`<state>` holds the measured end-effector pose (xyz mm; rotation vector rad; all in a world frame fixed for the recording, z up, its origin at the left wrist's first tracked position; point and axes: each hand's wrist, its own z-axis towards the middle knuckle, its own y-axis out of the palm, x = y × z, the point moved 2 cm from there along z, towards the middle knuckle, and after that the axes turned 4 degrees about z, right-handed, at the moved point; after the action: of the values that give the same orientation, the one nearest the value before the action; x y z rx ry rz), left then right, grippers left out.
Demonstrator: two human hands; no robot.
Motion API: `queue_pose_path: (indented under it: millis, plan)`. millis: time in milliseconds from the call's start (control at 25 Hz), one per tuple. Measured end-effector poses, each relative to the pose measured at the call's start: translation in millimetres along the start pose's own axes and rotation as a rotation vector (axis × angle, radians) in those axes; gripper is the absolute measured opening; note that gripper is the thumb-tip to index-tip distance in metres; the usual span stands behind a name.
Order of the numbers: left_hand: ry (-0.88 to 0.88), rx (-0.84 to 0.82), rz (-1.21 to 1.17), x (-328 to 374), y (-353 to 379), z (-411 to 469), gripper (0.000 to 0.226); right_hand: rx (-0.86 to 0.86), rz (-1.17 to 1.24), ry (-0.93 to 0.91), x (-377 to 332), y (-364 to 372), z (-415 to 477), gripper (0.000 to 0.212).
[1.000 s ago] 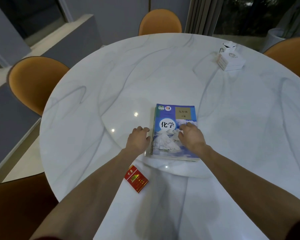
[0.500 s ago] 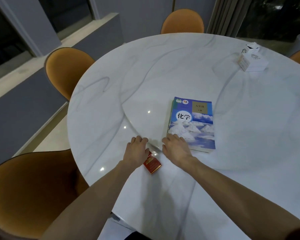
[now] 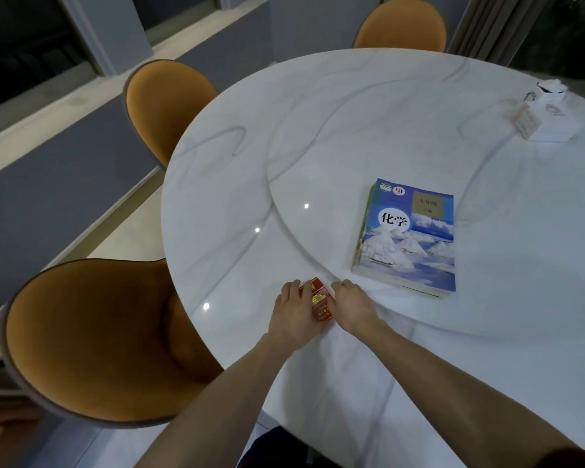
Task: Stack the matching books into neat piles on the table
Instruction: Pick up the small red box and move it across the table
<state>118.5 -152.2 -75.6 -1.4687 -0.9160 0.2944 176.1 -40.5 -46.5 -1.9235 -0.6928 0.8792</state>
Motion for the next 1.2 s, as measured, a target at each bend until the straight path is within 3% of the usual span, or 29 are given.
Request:
queue_pose_path:
  millis: [240, 600, 1200]
  plan:
    - [-0.028, -0.005, 0.023, 0, 23, 6, 0.100, 0.001, 0.148, 0.123, -5, 15, 13, 0.027]
    - [0.036, -0.003, -0.086, -1, 18, 13, 0.084, 0.009, 0.364, 0.199, -2, 16, 19, 0.019]
    - [0.458, -0.014, -0.103, 85, -39, 30, 0.091, 0.345, 0.516, 0.305, 51, -65, -43, 0.026]
